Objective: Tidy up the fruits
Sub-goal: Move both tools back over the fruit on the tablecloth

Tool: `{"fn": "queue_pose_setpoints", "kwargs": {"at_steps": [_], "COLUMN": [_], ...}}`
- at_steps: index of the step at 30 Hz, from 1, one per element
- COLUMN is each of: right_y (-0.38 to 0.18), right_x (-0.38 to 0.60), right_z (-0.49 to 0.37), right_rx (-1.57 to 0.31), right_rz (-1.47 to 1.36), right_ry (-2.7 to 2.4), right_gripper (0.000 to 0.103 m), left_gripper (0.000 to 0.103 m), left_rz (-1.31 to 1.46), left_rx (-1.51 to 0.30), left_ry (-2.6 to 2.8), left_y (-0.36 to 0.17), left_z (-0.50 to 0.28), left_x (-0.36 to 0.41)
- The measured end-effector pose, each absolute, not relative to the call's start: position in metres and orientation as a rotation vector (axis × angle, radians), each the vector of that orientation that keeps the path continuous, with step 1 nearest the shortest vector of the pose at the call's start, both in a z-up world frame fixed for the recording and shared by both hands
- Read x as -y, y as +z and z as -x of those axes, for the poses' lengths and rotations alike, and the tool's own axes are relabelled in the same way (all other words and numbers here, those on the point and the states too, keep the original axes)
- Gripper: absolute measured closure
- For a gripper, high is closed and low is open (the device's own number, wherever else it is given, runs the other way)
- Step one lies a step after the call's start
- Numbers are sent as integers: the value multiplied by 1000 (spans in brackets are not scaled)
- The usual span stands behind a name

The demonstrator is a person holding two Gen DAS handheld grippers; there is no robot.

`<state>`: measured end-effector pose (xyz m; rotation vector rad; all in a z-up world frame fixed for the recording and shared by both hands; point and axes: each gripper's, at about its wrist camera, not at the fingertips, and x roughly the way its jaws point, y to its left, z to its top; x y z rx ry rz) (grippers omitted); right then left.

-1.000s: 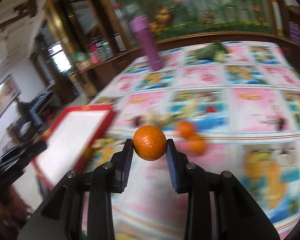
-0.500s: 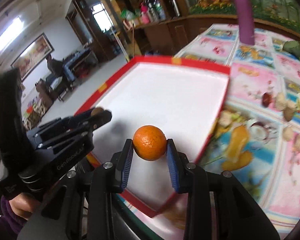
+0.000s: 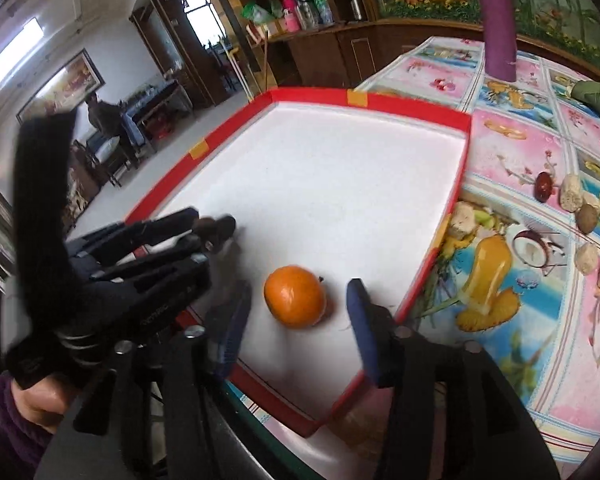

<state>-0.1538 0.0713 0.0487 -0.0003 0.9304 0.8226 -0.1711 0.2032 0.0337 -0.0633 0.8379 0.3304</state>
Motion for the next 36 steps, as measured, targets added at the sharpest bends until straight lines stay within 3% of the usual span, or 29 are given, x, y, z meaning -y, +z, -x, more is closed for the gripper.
{"fn": "queue_pose_setpoints", "kwargs": {"at_steps": [1, 9, 14, 21, 32, 36], "right_y": [54, 77, 77, 73, 47, 69], "right_x": [-62, 27, 104, 182, 157, 130], "right_z": [155, 155, 157, 169, 131, 129], "right_rx": [-901, -761, -772, -792, -920, -855], "right_rz": [-22, -77, -146, -147, -18, -67], "right_ry": [828, 699, 547, 355, 321, 459], "right_gripper": [47, 40, 39, 39, 39, 39], "left_gripper": [51, 45, 32, 25, 25, 24], "left_rz": [64, 82, 67, 56, -15, 25], "left_rx": [-836, -808, -796, -816, -760, -726], "left_ry": [334, 381, 417, 394, 327, 242], "left_y": [33, 30, 29, 29, 63, 88], "left_z": [172, 166, 156, 143, 177, 181], "left_x": [-204, -211, -219, -232, -190, -177]}}
